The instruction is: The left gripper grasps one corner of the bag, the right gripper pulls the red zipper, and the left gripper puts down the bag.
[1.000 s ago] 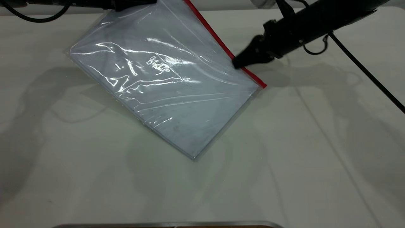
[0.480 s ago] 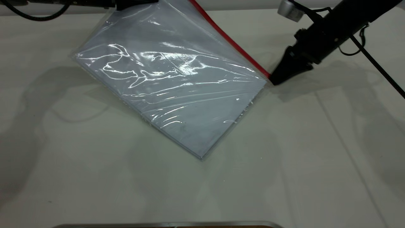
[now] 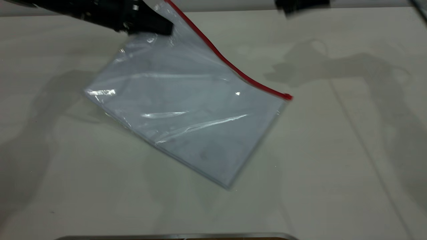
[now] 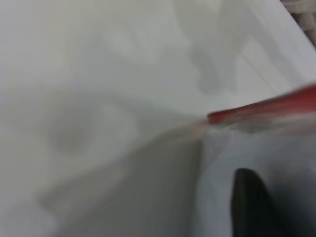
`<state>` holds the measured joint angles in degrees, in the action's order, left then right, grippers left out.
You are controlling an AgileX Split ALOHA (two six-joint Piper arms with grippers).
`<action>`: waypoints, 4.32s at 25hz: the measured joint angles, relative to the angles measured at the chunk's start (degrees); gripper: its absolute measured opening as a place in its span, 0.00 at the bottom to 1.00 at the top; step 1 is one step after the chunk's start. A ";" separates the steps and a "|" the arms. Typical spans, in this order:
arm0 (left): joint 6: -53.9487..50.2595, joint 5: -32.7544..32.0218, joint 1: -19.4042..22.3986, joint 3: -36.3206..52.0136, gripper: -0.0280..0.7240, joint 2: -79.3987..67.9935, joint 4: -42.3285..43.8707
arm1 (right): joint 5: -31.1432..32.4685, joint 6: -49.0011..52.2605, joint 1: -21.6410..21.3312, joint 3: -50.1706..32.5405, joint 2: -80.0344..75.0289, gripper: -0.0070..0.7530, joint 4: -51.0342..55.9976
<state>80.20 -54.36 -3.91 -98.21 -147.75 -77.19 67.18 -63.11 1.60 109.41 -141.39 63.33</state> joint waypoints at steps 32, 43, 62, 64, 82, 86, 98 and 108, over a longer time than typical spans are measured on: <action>-60.92 -12.51 -0.29 5.64 0.72 53.84 58.51 | 3.57 50.61 6.01 -49.31 85.15 0.62 -49.81; -63.20 -12.51 -1.56 41.92 0.72 74.81 59.23 | 0.13 58.66 6.01 -79.90 111.04 0.61 -57.49; -77.93 -9.60 -1.56 70.35 0.72 124.74 75.16 | -4.16 63.91 6.01 -82.02 116.06 0.61 -61.43; -77.93 -9.60 -1.56 70.35 0.72 129.77 75.16 | -4.16 63.91 6.01 -82.02 116.06 0.61 -61.45; -77.97 -10.52 -1.56 70.35 0.72 148.83 75.16 | -3.30 63.91 -0.55 -82.18 139.31 0.61 -61.45; -77.97 -10.63 -1.56 70.35 0.72 148.83 75.10 | -2.60 63.91 -0.55 -82.18 142.32 0.61 -61.45; -77.99 -10.63 0.63 70.35 0.72 148.83 75.10 | -2.60 63.91 -0.55 -82.18 142.32 0.61 -61.45; -77.99 -10.63 0.85 70.35 0.72 148.83 75.10 | -2.60 63.91 -0.55 -82.18 142.32 0.61 -61.45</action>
<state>2.21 -64.99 -3.06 -27.86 1.08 -2.08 64.58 0.80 1.05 27.23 0.93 1.88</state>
